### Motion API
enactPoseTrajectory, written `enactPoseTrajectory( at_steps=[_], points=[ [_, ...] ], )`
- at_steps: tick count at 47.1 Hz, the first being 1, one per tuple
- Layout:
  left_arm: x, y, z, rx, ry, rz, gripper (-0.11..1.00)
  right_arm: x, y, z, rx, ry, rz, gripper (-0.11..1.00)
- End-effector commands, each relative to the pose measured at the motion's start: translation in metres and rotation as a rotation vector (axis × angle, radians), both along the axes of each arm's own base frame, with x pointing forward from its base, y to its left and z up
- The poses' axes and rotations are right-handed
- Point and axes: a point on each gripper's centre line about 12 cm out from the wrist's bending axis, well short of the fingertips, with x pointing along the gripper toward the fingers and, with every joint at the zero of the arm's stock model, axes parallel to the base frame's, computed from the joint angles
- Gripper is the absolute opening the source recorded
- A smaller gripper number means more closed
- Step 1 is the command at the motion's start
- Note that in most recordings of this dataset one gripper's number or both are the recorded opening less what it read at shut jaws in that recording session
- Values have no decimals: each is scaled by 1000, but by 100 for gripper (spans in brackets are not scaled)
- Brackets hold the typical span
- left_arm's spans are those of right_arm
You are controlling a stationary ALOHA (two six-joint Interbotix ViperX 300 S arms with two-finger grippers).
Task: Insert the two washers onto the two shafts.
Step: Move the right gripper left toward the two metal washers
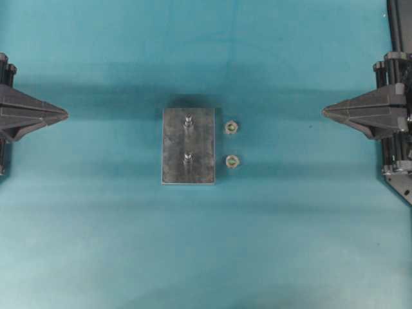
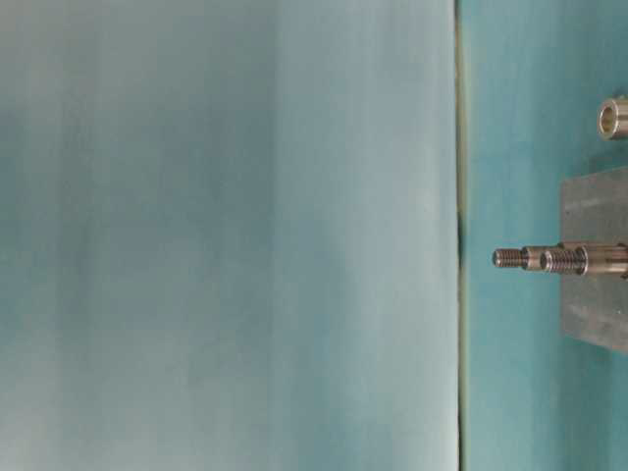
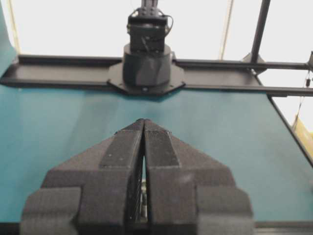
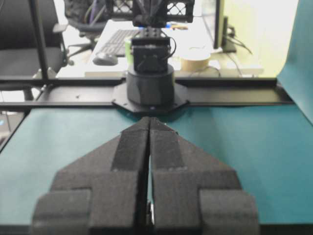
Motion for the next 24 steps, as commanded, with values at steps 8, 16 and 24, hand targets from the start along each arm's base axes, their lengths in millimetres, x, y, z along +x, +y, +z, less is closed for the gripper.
enactPoseTrajectory(
  at_steps=[8,16,24],
  points=[
    [19,-4,11,-53,76,-23,0,3,-1,-20,135,159,-11,0],
    [28,-3,10,-16,206,-13,0,2,0,-27,174,348,-12,0],
    [43,-2,2,31,347,-11,0,3,-5,-24,170,440,-42,0]
  ],
)
